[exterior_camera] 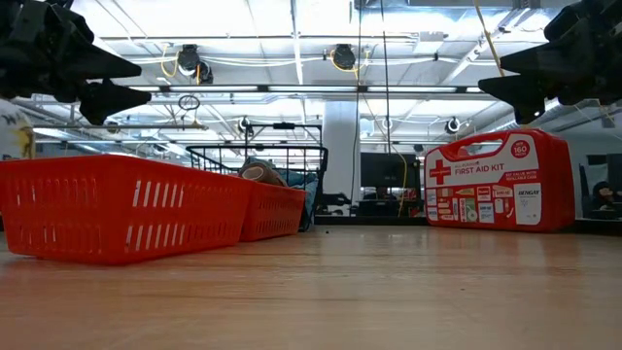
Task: Pick & place medical supplies in basket/bin
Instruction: Return to Home Position
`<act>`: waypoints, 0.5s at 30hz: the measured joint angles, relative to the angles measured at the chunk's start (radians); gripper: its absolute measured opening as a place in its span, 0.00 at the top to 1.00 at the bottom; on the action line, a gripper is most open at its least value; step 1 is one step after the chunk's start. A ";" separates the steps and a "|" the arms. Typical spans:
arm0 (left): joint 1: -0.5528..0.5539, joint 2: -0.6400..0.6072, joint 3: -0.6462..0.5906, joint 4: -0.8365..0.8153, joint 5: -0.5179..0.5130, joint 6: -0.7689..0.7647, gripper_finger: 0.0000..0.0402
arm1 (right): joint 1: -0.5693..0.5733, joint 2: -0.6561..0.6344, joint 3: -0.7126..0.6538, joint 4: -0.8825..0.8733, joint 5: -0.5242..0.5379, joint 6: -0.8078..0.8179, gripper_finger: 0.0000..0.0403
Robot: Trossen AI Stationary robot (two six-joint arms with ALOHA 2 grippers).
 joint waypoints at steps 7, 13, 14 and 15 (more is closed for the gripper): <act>0.000 0.000 0.000 0.000 0.000 0.000 0.23 | 0.000 0.000 0.000 0.000 0.000 0.000 0.45; 0.000 0.000 0.000 0.000 0.000 0.000 0.23 | 0.000 0.000 0.000 0.000 0.000 0.000 0.46; 0.000 0.000 0.000 0.000 0.000 0.000 0.23 | 0.000 0.000 0.000 0.000 0.000 0.000 0.46; 0.000 0.000 0.000 0.000 0.000 0.000 0.23 | 0.000 0.000 0.000 0.000 0.000 0.000 0.46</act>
